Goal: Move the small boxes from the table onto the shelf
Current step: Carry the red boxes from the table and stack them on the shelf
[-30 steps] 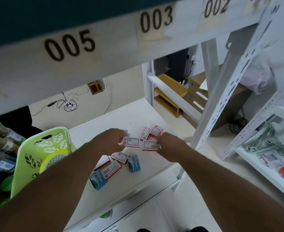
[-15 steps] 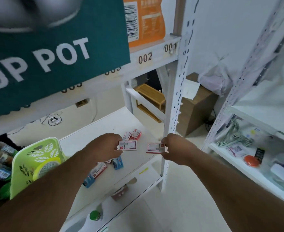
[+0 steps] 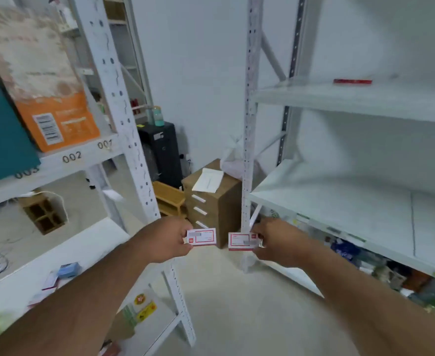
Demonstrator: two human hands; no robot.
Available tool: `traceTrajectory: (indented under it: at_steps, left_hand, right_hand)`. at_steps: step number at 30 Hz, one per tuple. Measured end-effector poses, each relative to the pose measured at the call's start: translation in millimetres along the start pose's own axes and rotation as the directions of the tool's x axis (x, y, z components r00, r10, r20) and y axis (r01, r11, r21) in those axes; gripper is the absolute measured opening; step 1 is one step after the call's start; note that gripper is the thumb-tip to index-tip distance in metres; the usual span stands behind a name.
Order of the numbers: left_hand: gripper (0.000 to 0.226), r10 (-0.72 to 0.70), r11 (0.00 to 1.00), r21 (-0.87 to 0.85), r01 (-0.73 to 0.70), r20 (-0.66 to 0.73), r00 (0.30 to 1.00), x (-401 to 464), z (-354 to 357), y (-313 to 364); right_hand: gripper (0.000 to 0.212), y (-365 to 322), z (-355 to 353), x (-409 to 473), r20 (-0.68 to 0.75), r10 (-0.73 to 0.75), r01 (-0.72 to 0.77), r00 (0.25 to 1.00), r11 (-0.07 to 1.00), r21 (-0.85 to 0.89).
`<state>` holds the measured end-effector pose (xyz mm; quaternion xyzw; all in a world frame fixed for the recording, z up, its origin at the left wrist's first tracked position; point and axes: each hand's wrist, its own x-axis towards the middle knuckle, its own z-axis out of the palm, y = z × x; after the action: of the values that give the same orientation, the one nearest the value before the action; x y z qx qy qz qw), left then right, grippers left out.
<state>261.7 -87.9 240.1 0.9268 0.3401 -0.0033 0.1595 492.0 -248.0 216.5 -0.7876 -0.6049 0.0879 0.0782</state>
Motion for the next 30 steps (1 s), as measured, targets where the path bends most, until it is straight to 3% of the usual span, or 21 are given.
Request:
traceTrajectory:
  at_steps: [8,15,21,30]
  left_hand:
    - [0.025,0.237,0.969,0.096,-0.229,-0.081,0.968,57.1,-56.8,149.7]
    - [0.034,0.396,0.918,0.044,-0.394,-0.113,0.911,116.7,-98.9,240.2]
    - [0.029,0.483,0.875,0.059,-0.48,-0.134,0.865,185.0,-128.8,274.3]
    - [0.025,0.591,0.806,0.077,-0.586,-0.142,0.794,328.6,-181.5,280.4]
  right_hand:
    - [0.012,104.9,-114.7,-85.3,-0.18,0.167,-0.184,0.969,0.979,-0.087]
    - [0.015,157.8,-193.3,-113.4,-0.303,0.284,-0.318,0.91,0.946,-0.068]
    - [0.018,188.0,-233.2,-92.1,-0.351,0.337,-0.387,0.874,0.918,-0.082]
    - [0.022,229.0,-292.3,6.2,-0.402,0.426,-0.481,0.81,0.875,-0.042]
